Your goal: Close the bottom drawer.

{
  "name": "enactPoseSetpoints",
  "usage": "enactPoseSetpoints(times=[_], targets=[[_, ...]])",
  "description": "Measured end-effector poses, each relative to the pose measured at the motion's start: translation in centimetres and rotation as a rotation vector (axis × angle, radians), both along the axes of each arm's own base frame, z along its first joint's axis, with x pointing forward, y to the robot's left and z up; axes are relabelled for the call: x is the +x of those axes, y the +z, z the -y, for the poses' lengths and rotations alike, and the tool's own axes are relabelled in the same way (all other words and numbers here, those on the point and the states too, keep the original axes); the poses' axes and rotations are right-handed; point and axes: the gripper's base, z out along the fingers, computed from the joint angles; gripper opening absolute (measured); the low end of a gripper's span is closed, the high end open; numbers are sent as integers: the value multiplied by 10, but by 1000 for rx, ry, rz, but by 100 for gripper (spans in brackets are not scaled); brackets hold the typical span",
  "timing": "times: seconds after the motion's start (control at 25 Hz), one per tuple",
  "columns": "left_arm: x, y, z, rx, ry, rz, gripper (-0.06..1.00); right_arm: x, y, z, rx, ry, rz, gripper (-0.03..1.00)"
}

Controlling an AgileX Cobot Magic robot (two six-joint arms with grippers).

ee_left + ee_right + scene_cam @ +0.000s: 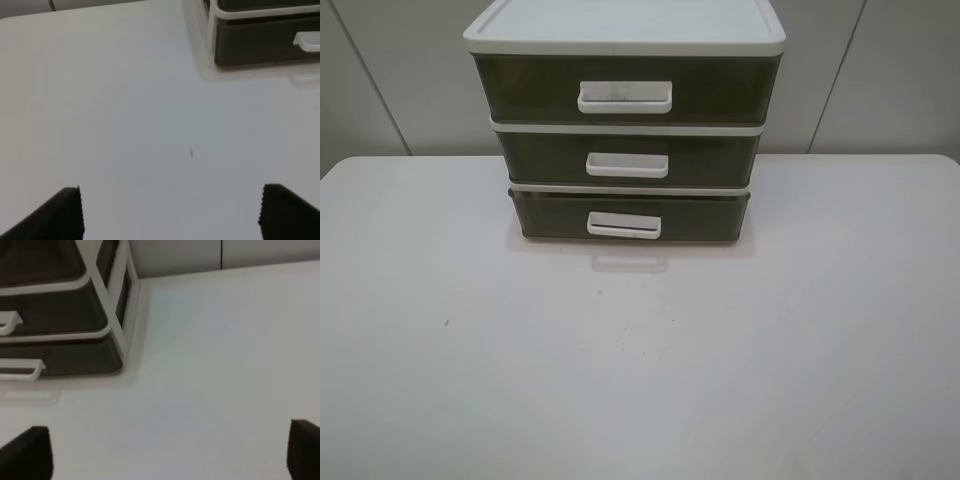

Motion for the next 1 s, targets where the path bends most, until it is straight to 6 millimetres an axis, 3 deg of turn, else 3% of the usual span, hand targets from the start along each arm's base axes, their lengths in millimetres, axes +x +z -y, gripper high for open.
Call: enactPoseSetpoints(times=[0.24, 0.36, 0.64, 1.0], targets=[[0, 0, 0, 0, 0, 0, 72, -33, 2, 2, 8, 0, 143, 82], [0, 0, 0, 0, 0, 0, 72, -42, -9, 1, 22, 8, 162, 82], [0, 0, 0, 0, 0, 0, 72, -41, -46, 0, 24, 11, 97, 82], [0, 0, 0, 0, 0, 0, 72, -44, -51, 2, -29, 20, 97, 82]])
